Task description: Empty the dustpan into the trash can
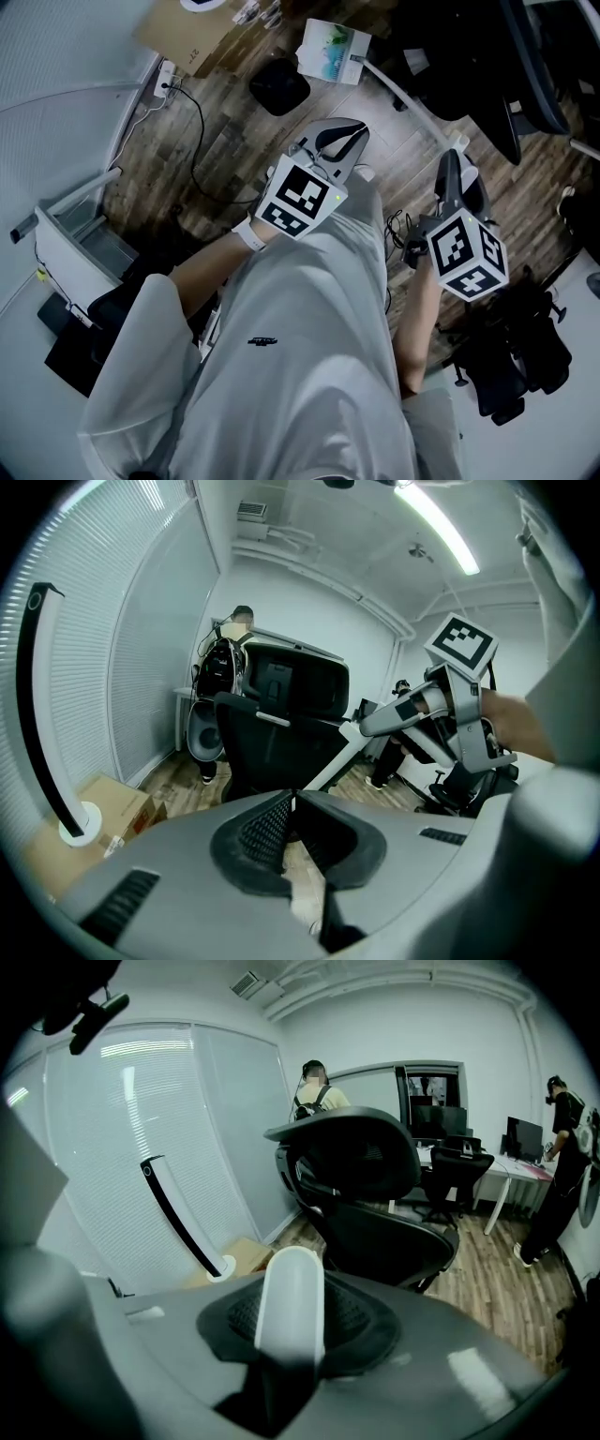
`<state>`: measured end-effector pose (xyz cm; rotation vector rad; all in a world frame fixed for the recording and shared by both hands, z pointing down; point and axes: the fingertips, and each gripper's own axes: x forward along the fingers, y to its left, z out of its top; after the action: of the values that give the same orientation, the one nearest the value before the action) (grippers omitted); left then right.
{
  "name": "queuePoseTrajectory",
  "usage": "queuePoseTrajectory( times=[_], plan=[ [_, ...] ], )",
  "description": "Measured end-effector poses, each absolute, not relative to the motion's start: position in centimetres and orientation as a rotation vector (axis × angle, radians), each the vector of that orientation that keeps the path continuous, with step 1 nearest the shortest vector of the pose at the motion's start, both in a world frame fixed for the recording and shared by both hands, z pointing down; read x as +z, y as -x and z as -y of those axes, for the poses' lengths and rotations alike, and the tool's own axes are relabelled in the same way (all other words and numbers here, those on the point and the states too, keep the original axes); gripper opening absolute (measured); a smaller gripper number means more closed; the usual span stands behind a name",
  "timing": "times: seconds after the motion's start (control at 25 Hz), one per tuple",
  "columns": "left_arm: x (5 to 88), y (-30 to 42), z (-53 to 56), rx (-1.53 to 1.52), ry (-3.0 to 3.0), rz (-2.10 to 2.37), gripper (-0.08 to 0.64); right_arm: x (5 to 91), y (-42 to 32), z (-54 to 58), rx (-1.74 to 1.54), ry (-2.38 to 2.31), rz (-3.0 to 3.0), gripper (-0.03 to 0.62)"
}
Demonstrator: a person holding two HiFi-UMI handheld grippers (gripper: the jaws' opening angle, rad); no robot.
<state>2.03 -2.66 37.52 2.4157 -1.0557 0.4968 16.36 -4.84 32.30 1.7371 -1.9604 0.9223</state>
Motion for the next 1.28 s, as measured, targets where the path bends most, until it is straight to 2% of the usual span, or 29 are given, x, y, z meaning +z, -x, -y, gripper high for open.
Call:
queuePoseTrajectory(
  times=[0.12, 0.24, 0.56, 1.12, 1.28],
  plan=[
    [37.9, -2.6, 2.9, 0.508, -2.447, 1.032, 0.012, 31.5, -15.4, 4.8, 0.901, -1.719, 1.993, 0.117],
    [39.2, -3.2, 3.4, 0.547, -2.456, 0.986, 0.097, 31.2, -14.2, 4.7, 0.883, -1.685, 2.021, 0.117],
    [40.0, -6.1, 4.8, 0.64, -2.553, 0.874, 0.14, 29.9, -12.7, 4.1, 0.867, -1.647, 2.066, 0.117],
    [38.0, -9.5, 4.3, 0.668, -2.774, 0.787, 0.147, 28.7, -10.9, 2.6, 0.805, -1.552, 2.117, 0.118],
    [37.5, -9.7, 4.5, 0.685, -2.825, 0.779, 0.118, 28.4, -10.7, 2.9, 0.797, -1.54, 2.123, 0.118]
  ],
)
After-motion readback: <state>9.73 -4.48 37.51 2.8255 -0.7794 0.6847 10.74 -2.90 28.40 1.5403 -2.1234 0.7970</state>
